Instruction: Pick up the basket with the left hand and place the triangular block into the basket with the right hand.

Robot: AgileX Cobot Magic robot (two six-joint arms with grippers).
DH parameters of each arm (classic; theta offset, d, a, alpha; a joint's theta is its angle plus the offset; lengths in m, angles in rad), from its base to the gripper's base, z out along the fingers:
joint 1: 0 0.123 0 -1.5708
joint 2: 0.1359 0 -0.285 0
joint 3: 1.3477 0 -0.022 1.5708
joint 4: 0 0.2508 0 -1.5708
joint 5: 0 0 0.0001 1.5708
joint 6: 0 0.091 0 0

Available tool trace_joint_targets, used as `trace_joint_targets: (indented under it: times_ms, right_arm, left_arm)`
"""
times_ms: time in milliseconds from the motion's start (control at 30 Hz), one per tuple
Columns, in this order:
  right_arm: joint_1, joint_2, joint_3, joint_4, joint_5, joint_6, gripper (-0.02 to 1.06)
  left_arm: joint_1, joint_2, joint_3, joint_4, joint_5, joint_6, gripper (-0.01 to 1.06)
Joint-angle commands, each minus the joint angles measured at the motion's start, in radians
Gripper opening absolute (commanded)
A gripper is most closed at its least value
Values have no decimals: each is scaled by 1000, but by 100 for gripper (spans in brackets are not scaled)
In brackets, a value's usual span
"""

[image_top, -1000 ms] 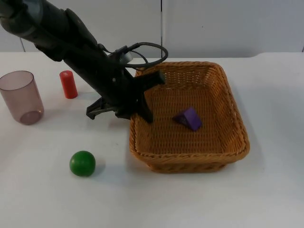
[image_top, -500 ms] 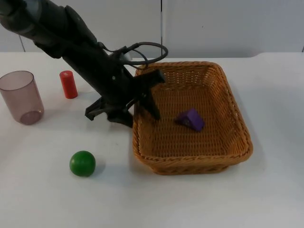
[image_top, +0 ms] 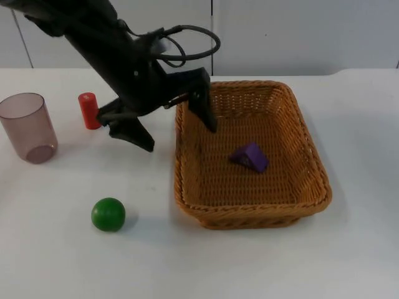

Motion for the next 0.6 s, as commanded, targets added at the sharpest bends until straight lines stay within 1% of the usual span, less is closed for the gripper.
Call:
trace_joint_targets:
  times_ms: [0, 67, 100, 167, 200, 333, 400, 433, 500, 567]
  right_arm:
    - [-5, -7, -7, 4, 8, 1, 105]
    - [-5, -7, -7, 2, 22, 3, 105]
    - [-5, -7, -7, 2, 38, 5, 105]
    - [-5, -7, -7, 2, 61, 5, 105]
    - [-5, -7, -7, 2, 61, 5, 105]
    - [-5, -7, -7, 2, 62, 5, 105]
    - [-5, -7, -7, 2, 52, 9, 105]
    - [-5, -7, -7, 2, 52, 9, 105]
    - [-5, -7, -7, 2, 38, 9, 105]
    - [-5, -7, -7, -1, 28, 11, 105]
  left_arm:
    - [0, -32, -4, 68, 20, -38, 105]
    - [0, -76, 0, 145, 23, -57, 105]
    - [0, -100, 13, 157, 12, -57, 105]
    - [0, -171, 62, 159, -38, -57, 105]
    - [0, -171, 62, 159, -38, -57, 105]
    - [0, -381, 254, 231, -225, -57, 105]
    - [7, -488, 329, 289, -276, -57, 105]
    - [7, -488, 329, 289, -276, -57, 105]
    - [26, -590, 381, 343, -304, -57, 105]
    - [63, -683, 396, 369, -287, -57, 105]
